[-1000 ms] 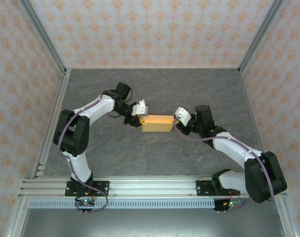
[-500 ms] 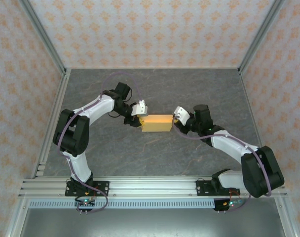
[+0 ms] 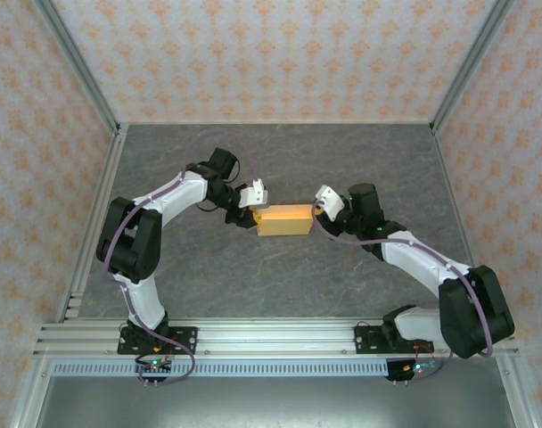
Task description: Fold the paper box
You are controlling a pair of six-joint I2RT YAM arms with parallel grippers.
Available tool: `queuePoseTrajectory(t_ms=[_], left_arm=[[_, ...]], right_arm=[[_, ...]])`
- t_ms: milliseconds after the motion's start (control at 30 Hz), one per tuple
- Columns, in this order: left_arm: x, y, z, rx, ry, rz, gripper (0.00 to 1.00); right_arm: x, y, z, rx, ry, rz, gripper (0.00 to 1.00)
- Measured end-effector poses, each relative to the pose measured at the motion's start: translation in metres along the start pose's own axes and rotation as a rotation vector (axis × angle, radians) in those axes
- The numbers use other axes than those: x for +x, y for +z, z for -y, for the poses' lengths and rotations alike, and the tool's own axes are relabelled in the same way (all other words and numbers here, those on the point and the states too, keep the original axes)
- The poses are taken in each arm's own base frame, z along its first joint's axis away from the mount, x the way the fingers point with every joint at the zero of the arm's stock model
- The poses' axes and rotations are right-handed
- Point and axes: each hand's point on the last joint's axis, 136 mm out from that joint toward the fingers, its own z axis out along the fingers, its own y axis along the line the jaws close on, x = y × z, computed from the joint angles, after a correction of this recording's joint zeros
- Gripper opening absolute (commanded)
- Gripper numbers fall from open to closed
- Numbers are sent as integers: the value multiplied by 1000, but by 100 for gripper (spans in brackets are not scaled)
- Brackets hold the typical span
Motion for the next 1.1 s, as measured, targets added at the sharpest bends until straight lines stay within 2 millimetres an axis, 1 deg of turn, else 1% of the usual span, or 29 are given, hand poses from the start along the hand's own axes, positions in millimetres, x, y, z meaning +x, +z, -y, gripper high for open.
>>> queuePoseTrajectory(t_ms=[167,233,333,433,500,533,600,900,933,1100], left_arm=[[1,0,-2,-8,-17,-6,44],[1,1,-2,-11,-24,-14,49],[1,3,-1,-15,-36,-26,52],[3,3,-3,-21,-46,-37,54],[4,3,-3,-23,-50,-40,57],[4,3,-3,-25,-48,-39,62],[3,3,-4,-27,-53,-38,64],[2,3,-7,-38,-47,-31,68],[2,3,-7,-38,-46,-31,74],[2,3,-7,-39,-46,-30,80]], right_arm=[[0,0,0,28,36,-47,0],[-3,0,2,36,55,-61,0],[-9,1,5,53,67,-73,0],[-11,1,6,62,73,-86,0],[-9,2,5,63,79,-98,0],[-8,2,5,61,82,-104,0],[-7,1,5,61,87,-111,0],[-5,2,6,64,94,-137,0],[-4,2,6,63,94,-138,0],[-2,2,5,60,96,-146,0]])
